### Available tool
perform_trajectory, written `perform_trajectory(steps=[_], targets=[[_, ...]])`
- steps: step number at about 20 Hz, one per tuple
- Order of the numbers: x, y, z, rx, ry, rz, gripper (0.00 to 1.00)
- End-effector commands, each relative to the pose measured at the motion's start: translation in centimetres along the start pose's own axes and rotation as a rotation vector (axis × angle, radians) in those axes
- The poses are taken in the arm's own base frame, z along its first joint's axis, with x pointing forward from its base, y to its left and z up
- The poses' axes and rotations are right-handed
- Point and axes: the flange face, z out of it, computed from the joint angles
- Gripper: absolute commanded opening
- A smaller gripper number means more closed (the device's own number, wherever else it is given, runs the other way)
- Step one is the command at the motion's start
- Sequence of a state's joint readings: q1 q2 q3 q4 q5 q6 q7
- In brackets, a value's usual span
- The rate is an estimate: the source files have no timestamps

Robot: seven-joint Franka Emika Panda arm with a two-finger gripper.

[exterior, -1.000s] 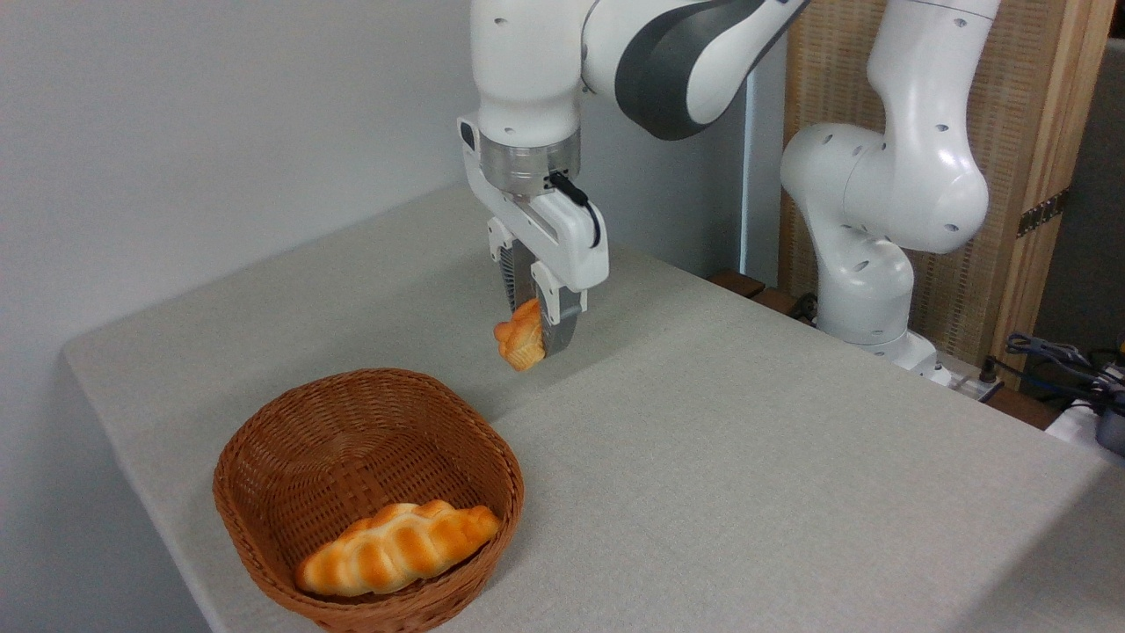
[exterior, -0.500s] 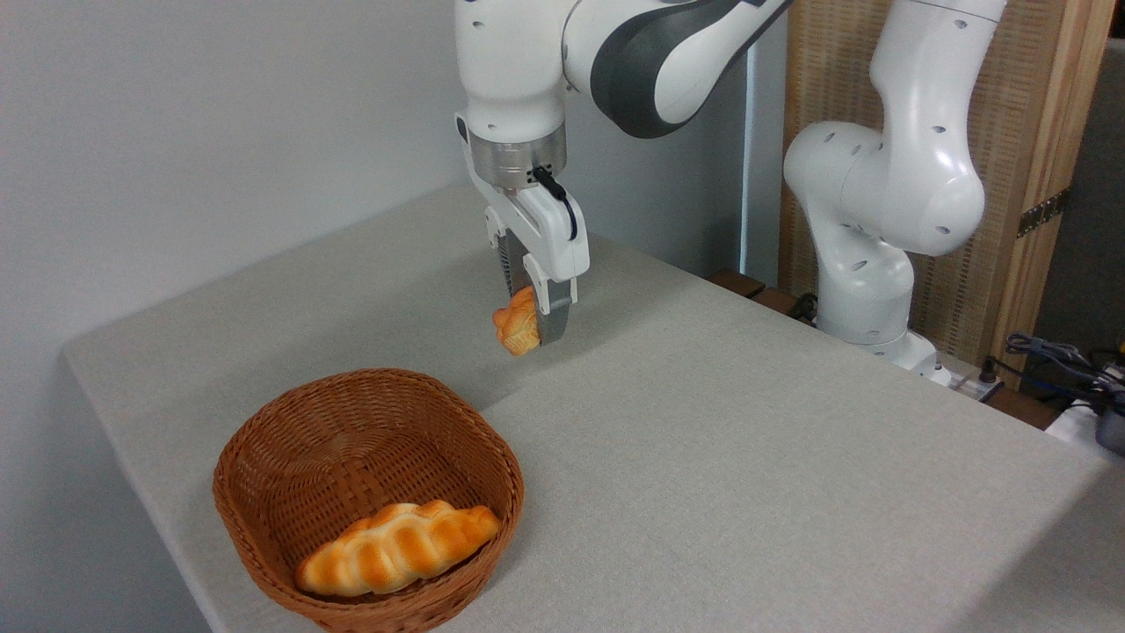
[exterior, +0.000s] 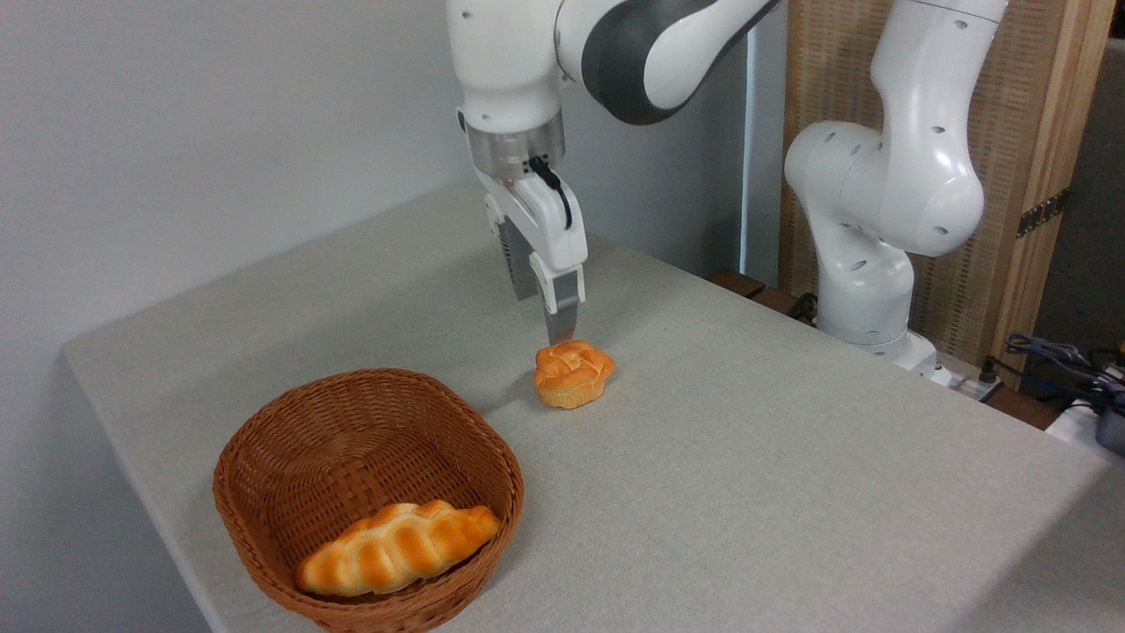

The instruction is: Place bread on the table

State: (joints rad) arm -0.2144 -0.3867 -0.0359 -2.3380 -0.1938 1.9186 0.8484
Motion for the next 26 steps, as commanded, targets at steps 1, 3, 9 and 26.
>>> perform_trajectory(steps=[1, 3, 9, 26], targets=[[0.6, -2.7, -5.6, 0.029, 0.052, -0.020, 1.00], [1.4, -4.1, -7.9, 0.019, 0.046, -0.029, 1.00], [4.5, -10.7, -13.9, 0.086, -0.067, -0.176, 1.00], [4.4, -13.0, -15.7, 0.134, -0.057, -0.221, 1.00]])
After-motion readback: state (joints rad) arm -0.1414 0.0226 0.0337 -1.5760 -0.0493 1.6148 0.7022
